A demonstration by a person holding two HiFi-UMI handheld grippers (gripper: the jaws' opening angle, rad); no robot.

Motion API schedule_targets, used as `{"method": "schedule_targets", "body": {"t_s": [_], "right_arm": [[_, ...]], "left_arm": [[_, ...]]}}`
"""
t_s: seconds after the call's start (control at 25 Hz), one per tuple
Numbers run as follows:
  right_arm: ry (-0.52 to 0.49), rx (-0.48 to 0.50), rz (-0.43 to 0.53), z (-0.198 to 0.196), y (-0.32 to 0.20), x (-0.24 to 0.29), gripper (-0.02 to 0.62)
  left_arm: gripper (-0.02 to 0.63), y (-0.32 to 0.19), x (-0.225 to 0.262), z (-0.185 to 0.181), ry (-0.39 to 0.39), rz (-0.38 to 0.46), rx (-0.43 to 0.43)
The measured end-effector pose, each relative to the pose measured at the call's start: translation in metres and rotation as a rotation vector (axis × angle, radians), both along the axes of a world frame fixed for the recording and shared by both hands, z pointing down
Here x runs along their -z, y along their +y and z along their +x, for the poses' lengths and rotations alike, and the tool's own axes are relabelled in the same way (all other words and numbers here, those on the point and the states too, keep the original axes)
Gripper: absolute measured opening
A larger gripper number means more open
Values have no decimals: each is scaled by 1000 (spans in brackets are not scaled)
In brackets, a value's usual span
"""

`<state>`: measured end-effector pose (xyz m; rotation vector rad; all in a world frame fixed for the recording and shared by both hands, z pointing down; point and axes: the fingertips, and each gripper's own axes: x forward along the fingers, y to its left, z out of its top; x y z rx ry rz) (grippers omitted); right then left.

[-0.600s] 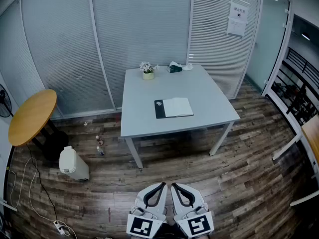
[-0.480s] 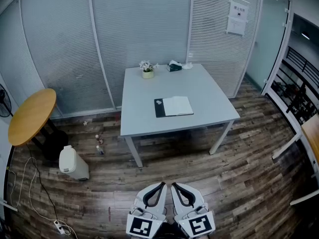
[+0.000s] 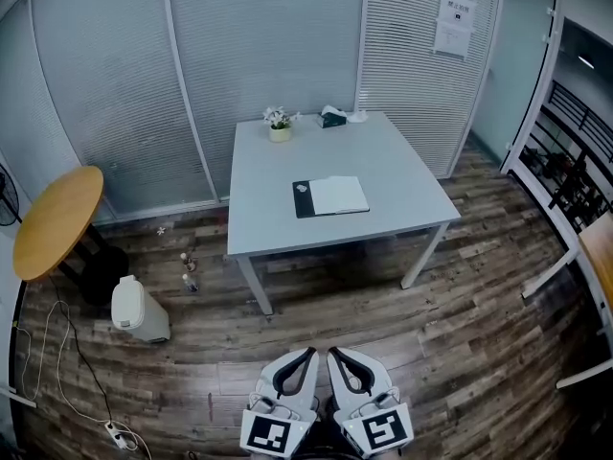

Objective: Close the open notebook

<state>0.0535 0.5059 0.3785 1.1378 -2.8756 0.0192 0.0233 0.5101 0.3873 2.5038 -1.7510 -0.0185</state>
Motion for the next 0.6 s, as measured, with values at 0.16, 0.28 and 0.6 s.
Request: {"method": "schedule_targets", "body": {"t_s": [0.16,0.28,0.6], "right_arm": [[-17,-13,-3,1,-17,2,5],[-28,6,-3,-2,-33,0,4],[-40,53,2,-16,-100,0,5]], "left_arm": [[5,-14,-1,-3,-5,6,9],[5,-31,1,-6,-8,10,21],[5,-96,0,-16,-2,-1,47]]}}
